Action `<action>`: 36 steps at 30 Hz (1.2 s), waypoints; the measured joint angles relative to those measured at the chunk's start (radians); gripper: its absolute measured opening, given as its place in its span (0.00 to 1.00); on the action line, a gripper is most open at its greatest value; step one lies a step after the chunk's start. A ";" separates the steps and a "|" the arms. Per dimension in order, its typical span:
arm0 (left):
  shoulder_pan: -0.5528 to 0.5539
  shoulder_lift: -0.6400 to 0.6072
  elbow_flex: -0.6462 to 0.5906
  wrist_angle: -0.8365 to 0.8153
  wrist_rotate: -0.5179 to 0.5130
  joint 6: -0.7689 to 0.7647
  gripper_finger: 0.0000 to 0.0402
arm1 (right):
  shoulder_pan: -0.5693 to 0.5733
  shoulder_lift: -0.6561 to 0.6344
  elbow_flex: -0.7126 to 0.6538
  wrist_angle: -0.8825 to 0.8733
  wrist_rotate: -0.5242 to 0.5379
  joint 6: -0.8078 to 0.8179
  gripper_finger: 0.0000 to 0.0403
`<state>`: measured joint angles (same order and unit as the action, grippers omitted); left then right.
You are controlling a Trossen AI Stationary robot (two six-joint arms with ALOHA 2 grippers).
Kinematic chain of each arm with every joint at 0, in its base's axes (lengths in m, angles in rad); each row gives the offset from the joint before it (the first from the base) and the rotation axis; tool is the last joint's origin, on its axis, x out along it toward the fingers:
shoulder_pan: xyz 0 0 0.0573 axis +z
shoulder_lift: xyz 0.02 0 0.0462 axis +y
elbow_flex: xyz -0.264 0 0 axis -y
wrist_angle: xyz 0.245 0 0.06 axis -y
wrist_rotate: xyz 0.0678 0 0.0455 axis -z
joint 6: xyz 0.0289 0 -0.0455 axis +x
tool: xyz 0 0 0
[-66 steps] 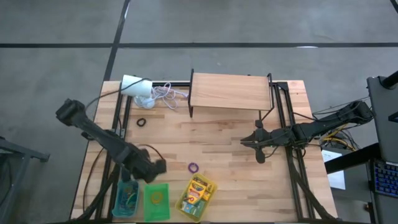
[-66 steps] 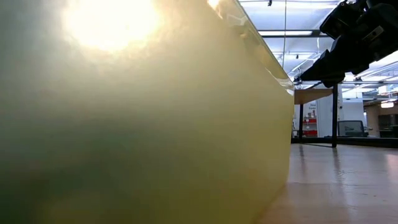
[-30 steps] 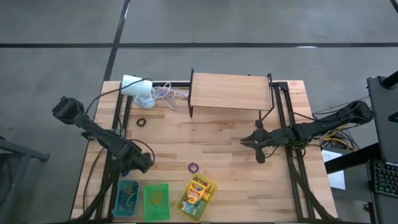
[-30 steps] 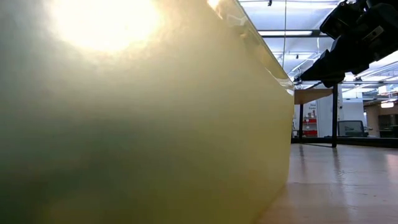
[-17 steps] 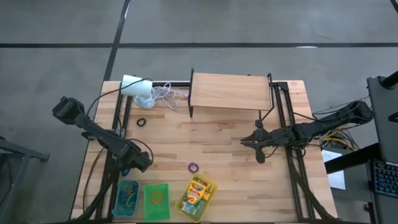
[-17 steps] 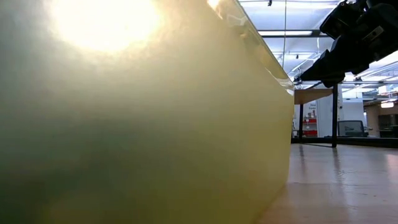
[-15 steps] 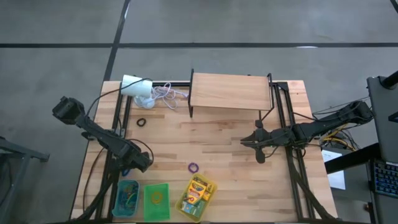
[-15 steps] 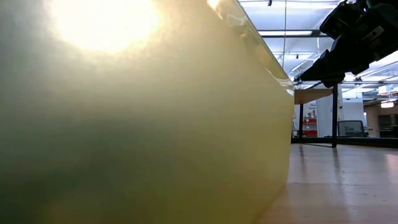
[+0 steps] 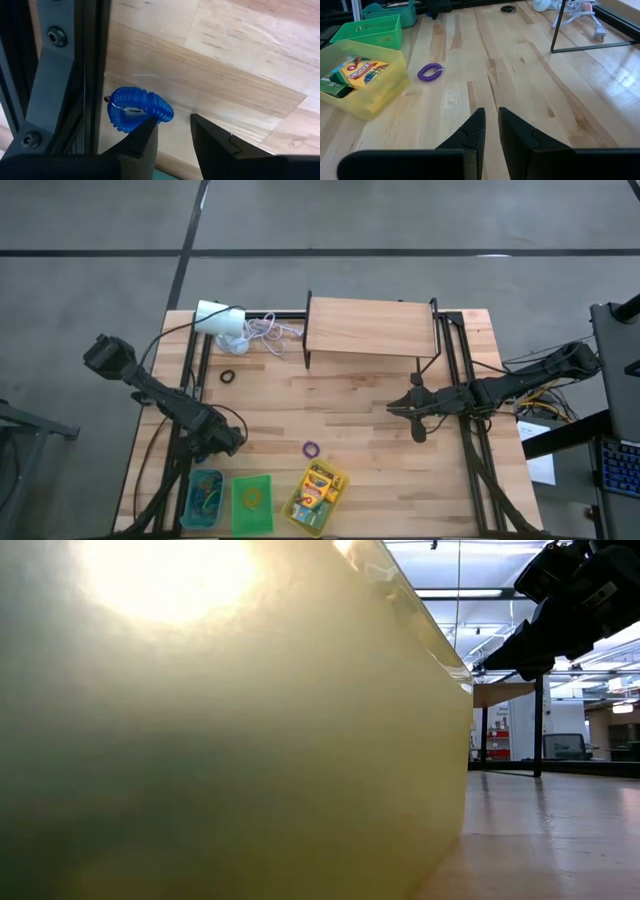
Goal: Pick & Place Office Desk Supplies
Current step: Put the blue spring rubberband into the green bin
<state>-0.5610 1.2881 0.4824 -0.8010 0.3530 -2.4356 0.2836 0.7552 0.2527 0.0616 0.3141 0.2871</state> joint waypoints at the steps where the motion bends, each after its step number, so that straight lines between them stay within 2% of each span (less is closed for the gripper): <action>1: 0.000 0.000 0.000 -0.001 0.004 0.003 0.30 | 0.000 0.000 0.000 0.000 0.000 0.000 0.13; 20: 0.000 0.000 -0.004 -0.007 0.012 0.031 0.29 | 0.000 0.000 0.000 0.000 0.000 0.000 0.13; 36: 0.071 0.000 -0.004 -0.009 -0.023 0.220 0.29 | 0.000 0.000 0.000 0.000 0.000 0.000 0.13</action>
<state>-0.4897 1.2881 0.4786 -0.8104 0.3304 -2.2155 0.2835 0.7551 0.2523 0.0612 0.3141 0.2874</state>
